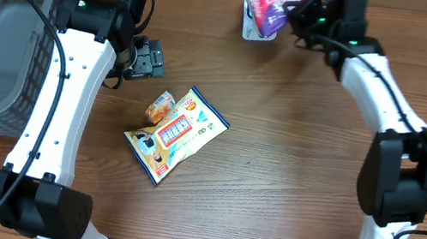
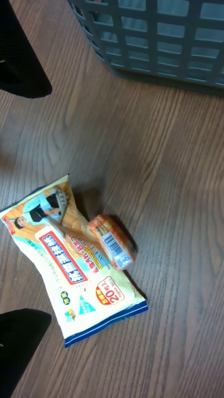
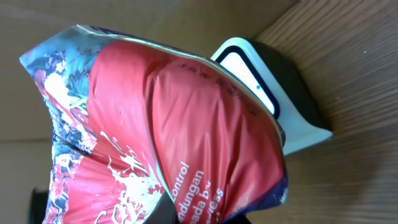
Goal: Scan the item barcode
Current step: 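Raise the pink pack to the scanner window with the right gripper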
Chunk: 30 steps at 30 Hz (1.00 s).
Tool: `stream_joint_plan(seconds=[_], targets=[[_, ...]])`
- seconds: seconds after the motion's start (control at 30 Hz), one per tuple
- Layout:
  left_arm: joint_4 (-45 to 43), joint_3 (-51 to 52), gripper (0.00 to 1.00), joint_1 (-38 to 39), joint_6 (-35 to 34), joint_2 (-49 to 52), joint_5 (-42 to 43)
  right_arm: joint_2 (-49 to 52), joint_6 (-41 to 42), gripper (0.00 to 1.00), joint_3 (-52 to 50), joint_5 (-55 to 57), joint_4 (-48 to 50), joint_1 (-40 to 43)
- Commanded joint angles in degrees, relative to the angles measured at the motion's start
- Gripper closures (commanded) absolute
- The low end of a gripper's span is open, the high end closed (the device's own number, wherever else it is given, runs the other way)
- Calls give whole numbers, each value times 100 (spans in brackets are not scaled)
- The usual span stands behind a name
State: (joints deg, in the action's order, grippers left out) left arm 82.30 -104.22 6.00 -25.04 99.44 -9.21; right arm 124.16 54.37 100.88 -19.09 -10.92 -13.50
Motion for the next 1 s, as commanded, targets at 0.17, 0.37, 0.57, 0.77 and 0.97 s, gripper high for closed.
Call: stream_joint_plan(seconds=[0.17, 0.37, 0.57, 0.77, 0.97], targets=[[-4, -48, 0, 2, 63, 33, 4, 42, 144, 96, 157, 2157, 435, -704], [-7, -48, 0, 2, 63, 33, 4, 293, 186, 96, 157, 2380, 490, -741], [-7, -48, 0, 2, 63, 33, 4, 533, 131, 96, 157, 2221, 485, -728], [-7, -48, 0, 2, 63, 33, 4, 540, 114, 96, 157, 2214, 656, -728], [-7, -48, 0, 2, 63, 33, 4, 490, 9, 96, 208, 2098, 682, -664]])
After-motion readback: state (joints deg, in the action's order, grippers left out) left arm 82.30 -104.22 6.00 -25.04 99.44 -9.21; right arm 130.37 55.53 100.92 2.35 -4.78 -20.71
